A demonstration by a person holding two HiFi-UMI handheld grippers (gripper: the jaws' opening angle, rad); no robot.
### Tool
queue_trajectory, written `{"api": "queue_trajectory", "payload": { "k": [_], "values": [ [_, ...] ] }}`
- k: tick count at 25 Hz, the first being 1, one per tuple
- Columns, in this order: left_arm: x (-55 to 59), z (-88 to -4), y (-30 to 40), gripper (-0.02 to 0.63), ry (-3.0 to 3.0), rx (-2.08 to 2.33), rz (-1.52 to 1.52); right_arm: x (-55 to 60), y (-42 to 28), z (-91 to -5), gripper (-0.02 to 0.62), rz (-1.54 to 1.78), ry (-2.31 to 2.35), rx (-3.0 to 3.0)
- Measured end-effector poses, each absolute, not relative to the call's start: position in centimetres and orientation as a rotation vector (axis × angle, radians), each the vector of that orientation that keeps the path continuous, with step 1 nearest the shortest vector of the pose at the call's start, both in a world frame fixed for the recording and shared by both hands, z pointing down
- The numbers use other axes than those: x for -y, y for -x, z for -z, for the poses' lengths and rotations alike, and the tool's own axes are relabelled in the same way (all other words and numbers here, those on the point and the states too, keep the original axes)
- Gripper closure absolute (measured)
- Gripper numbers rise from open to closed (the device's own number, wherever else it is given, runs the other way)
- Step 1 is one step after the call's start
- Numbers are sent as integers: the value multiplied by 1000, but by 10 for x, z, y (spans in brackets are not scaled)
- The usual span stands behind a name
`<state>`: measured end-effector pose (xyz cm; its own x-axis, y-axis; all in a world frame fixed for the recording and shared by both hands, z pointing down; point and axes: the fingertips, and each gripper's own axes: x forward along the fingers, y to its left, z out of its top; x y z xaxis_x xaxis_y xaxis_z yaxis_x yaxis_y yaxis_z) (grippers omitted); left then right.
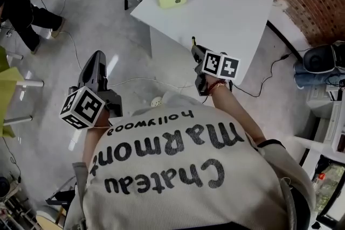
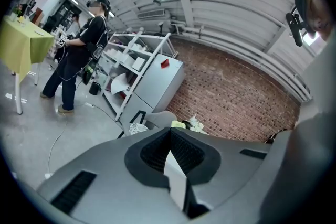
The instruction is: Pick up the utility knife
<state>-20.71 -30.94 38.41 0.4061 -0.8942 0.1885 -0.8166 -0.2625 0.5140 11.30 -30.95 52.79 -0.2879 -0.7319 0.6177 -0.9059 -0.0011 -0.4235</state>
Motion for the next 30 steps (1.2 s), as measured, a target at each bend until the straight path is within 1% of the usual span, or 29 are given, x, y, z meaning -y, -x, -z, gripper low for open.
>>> {"api": "queue_trajectory", "payload": {
  "k": [4,14,21,30],
  "values": [
    [305,-381,189,606,-2149,1419,188,308,-107,-507,541,-1138,-1693,2125],
    [267,-366,152,606,-2173,1422,195,287,-113,-458,541,-1216,-1691,2319],
    [217,-361,119,606,-2169,1450,190,250,-132,-437,541,-1261,-1675,2418],
    [158,-357,72,606,-2232,1510,114,188,-151,-393,541,-1172,-1613,2585]
  ]
}}
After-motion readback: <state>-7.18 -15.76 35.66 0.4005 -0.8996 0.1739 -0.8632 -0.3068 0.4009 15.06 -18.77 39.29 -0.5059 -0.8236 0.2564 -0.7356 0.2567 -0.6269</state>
